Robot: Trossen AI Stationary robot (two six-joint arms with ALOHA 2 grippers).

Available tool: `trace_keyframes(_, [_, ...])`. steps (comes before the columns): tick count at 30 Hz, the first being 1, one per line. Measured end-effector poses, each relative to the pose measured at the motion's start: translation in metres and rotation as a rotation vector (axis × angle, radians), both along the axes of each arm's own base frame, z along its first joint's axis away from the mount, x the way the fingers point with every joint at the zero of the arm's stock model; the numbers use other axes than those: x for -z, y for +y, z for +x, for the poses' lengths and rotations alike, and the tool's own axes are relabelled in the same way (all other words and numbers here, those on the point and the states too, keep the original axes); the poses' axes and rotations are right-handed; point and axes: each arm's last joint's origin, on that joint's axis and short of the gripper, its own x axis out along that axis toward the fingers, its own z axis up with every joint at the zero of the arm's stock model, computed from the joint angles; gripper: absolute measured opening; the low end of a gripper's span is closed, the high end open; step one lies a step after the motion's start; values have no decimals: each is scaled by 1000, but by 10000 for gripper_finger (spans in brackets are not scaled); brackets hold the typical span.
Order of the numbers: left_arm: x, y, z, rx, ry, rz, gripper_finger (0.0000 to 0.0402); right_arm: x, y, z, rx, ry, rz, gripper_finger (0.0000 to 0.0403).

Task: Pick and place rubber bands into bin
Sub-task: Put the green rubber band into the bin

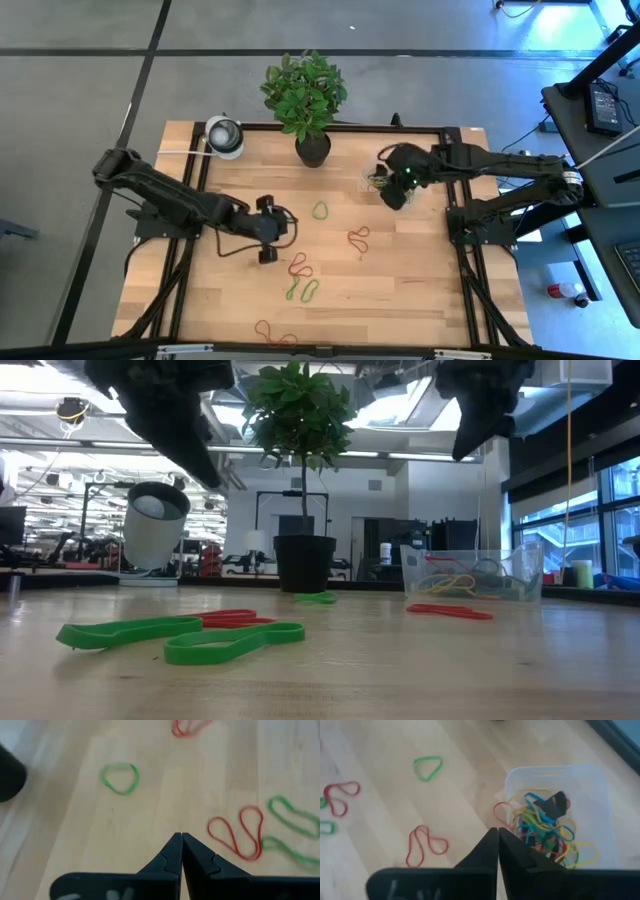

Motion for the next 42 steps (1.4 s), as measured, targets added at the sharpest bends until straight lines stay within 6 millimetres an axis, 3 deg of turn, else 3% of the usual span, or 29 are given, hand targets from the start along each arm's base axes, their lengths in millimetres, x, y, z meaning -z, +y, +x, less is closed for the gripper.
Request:
trace_keyframes(8, [5, -23, 28, 61, 70, 26, 6, 2, 23, -2, -59, 40, 2, 4])
trace_keyframes(26, [1, -83, 62, -3, 184, -45, 4, 9, 58, -19, -21, 171, -13, 6])
trace_keyframes(35, [-7, -110, 69, -74, 210, -97, 3, 39, 103, -36, 28, 187, 51, 4])
trace_keyframes(42, [-10, -136, 55, -211, 205, -235, 3, 69, 142, -52, -50, 137, 116, 6])
